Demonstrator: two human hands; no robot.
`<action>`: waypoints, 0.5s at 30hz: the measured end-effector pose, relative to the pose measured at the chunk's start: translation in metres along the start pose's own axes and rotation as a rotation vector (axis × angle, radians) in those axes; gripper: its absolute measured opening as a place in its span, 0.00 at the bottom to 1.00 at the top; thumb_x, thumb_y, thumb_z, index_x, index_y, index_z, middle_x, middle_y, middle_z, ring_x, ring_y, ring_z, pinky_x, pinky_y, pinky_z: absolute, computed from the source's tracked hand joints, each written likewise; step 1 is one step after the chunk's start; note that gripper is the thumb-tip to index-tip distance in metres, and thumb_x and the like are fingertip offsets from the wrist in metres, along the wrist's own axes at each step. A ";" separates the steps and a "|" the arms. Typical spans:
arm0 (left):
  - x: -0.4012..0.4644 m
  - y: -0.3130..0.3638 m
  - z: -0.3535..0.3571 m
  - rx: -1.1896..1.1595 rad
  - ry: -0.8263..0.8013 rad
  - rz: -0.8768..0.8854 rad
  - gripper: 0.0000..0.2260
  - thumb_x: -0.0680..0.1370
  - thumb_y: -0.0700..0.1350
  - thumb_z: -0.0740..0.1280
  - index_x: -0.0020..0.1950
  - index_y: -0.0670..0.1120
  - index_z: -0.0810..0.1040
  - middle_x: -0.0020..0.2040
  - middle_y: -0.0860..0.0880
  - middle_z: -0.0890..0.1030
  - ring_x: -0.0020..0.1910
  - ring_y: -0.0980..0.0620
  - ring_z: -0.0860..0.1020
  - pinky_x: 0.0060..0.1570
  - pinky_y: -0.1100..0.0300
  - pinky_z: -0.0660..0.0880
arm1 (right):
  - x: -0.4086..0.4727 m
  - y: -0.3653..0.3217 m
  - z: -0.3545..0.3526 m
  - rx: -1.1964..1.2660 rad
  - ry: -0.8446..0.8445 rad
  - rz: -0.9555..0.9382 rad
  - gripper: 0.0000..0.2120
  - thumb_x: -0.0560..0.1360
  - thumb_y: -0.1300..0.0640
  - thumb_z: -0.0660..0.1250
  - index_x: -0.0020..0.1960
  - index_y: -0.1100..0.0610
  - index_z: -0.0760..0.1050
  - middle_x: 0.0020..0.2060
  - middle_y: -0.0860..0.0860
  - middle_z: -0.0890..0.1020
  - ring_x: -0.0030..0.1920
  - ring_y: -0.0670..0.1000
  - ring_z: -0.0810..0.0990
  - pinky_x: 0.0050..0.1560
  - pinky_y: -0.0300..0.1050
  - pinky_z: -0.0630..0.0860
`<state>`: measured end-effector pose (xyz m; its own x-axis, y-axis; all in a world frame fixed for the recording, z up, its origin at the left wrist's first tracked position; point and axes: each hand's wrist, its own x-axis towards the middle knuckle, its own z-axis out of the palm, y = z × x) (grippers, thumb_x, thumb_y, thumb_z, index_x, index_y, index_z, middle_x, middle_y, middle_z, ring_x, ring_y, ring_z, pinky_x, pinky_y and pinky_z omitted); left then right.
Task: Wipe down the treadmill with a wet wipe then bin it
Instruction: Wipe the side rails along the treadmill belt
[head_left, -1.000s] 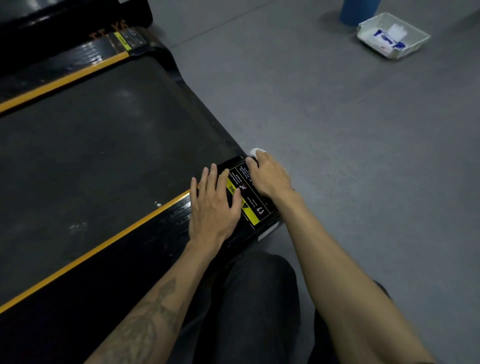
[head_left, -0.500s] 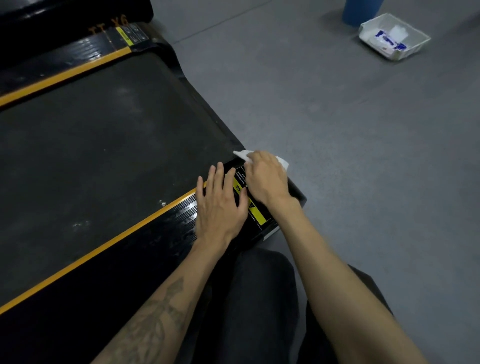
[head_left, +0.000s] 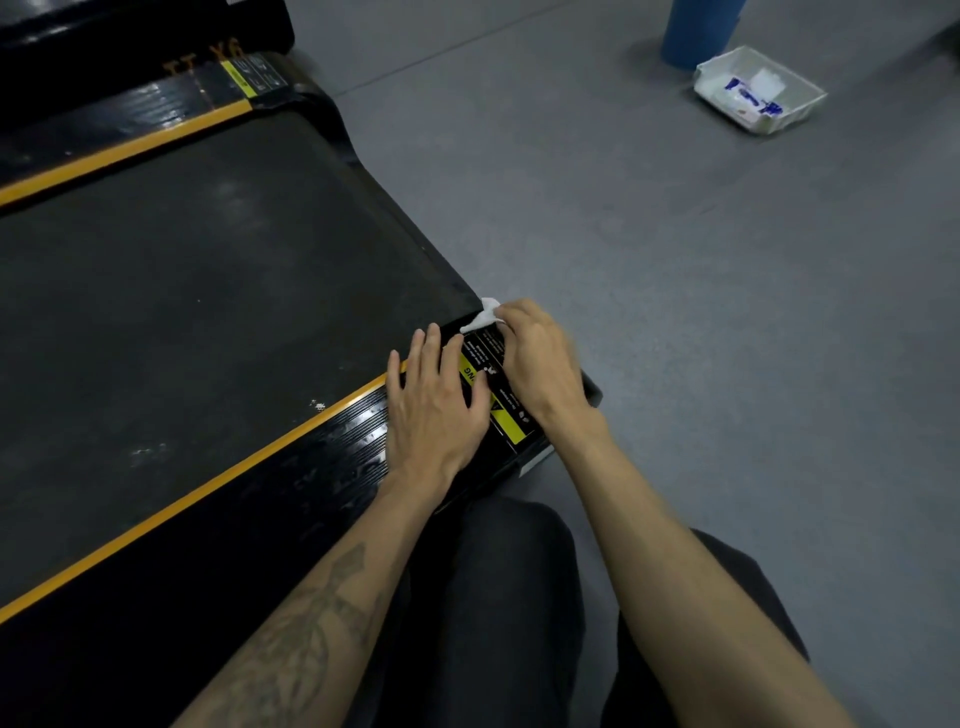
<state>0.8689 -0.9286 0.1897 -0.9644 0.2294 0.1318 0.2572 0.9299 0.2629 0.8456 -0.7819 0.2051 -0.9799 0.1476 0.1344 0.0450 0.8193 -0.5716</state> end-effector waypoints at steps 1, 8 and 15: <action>0.000 0.000 0.000 -0.006 -0.003 0.001 0.28 0.84 0.59 0.51 0.80 0.46 0.64 0.82 0.44 0.62 0.83 0.47 0.56 0.81 0.44 0.49 | -0.005 0.001 -0.002 0.016 0.022 -0.009 0.14 0.85 0.61 0.59 0.67 0.61 0.78 0.64 0.52 0.79 0.61 0.55 0.78 0.59 0.50 0.75; 0.000 0.000 -0.018 -0.128 -0.147 -0.004 0.25 0.85 0.57 0.56 0.80 0.48 0.64 0.84 0.45 0.56 0.83 0.47 0.51 0.81 0.42 0.46 | -0.040 -0.007 -0.032 0.110 0.137 -0.019 0.15 0.85 0.58 0.60 0.67 0.63 0.77 0.63 0.53 0.79 0.60 0.54 0.78 0.56 0.50 0.78; 0.016 0.036 -0.133 -0.089 -0.161 0.028 0.27 0.85 0.57 0.56 0.82 0.49 0.60 0.84 0.45 0.53 0.84 0.47 0.49 0.82 0.46 0.48 | -0.050 -0.057 -0.116 0.100 0.132 -0.009 0.15 0.85 0.58 0.60 0.68 0.62 0.76 0.65 0.53 0.78 0.63 0.53 0.76 0.56 0.51 0.80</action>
<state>0.8713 -0.9302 0.3282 -0.9525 0.3042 -0.0124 0.2814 0.8950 0.3462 0.9145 -0.7717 0.3244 -0.9459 0.2173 0.2408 0.0107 0.7628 -0.6465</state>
